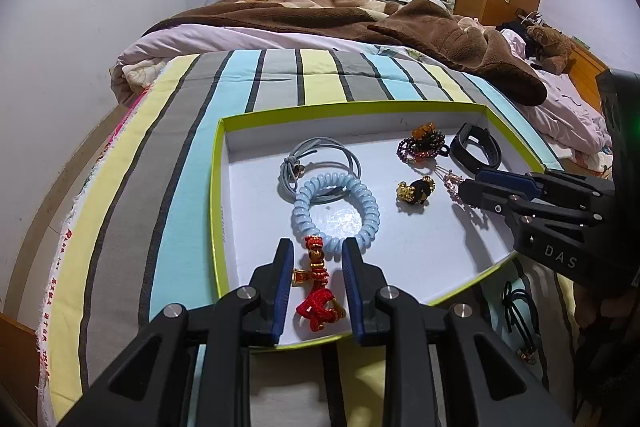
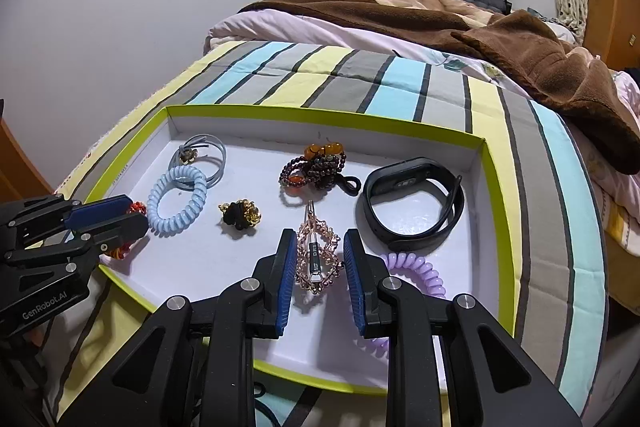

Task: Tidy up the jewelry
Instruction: 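Carry the tassel and pendant into the box and open both tools, then move both open tools toward the red beaded knot and black hair tie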

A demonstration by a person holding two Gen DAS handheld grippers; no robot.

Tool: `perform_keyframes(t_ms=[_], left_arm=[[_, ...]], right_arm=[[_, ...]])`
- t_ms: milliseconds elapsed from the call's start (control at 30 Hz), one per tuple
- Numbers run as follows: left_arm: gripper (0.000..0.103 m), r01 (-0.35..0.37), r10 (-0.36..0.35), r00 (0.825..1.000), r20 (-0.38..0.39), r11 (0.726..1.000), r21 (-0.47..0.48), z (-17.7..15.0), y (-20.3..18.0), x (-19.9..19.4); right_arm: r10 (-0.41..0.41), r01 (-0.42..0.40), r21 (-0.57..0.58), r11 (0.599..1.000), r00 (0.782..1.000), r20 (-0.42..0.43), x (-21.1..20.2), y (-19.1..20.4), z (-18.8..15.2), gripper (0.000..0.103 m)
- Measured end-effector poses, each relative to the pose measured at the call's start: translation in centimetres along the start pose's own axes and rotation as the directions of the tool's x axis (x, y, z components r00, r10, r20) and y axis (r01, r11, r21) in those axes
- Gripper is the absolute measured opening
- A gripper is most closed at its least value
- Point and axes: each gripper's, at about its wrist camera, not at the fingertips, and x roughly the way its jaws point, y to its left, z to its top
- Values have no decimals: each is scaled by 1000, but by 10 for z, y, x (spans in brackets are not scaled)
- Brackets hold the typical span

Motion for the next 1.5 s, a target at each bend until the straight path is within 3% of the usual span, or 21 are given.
perform_keyframes(t_ms=[167,300,867,1067,1500], left_arm=[[34,7,-7,1000,5,1000,4,1,-3,-2],[36,8,-8,1000,12,1000,-3,1,-2,-4],[45,71,-71,994,85,997,-2,-9,-11,-45],[50,155,-156,983,101,988,17,-23,-22,-61],[51,243,-246,969,20,966,86,-55,-61,-52]], right_arm=[[5,-5,3,1000,1000,5,-1,1,0,25],[7,-8,9,1000,1000,12,-3,0,0,38],[20,-24,44,999,997,76,-46,0,-14,39],[28,-34,56,998,995,100,-68,1,-30,39],[18,-30,109,994,993,114,-101,-7,-75,39]])
